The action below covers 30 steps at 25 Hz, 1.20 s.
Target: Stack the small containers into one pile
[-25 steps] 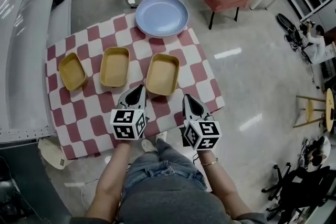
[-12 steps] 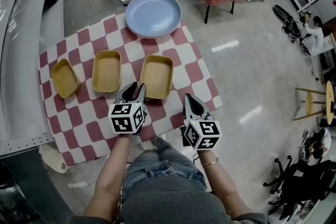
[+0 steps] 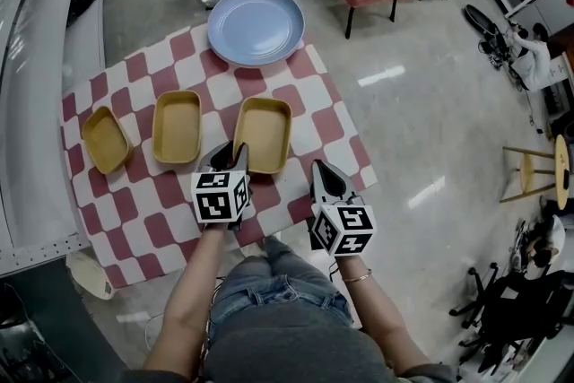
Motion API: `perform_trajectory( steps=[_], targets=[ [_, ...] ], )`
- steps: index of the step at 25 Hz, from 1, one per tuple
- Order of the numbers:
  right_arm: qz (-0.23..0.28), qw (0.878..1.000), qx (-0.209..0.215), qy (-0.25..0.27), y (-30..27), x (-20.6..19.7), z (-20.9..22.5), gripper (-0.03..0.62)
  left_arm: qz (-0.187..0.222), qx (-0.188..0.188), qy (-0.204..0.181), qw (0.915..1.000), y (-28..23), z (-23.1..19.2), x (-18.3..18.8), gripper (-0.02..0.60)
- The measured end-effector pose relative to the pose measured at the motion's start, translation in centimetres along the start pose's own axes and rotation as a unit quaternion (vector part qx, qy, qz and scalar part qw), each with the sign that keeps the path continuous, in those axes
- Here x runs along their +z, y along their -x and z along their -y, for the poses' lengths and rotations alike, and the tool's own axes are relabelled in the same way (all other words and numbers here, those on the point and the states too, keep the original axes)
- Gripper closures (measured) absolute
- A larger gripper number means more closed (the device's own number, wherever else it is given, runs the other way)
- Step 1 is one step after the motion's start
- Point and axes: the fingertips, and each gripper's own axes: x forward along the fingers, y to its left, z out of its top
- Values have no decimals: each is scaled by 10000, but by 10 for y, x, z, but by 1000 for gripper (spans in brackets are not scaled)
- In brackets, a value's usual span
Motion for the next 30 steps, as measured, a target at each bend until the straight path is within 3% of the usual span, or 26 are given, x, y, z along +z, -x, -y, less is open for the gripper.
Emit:
perform_trajectory(
  steps=[9, 19, 30],
  targets=[
    [1, 9999, 74, 131, -5, 7, -1, 585, 112, 188, 130, 9997, 0, -3, 6, 549],
    [16, 9993, 291, 238, -6, 13, -8, 585, 611, 95, 790, 9950, 30, -2, 25, 552],
    [14, 9941, 933, 555, -23, 28, -46, 585, 1285, 833, 1099, 9821, 89, -52, 54, 552]
  ],
)
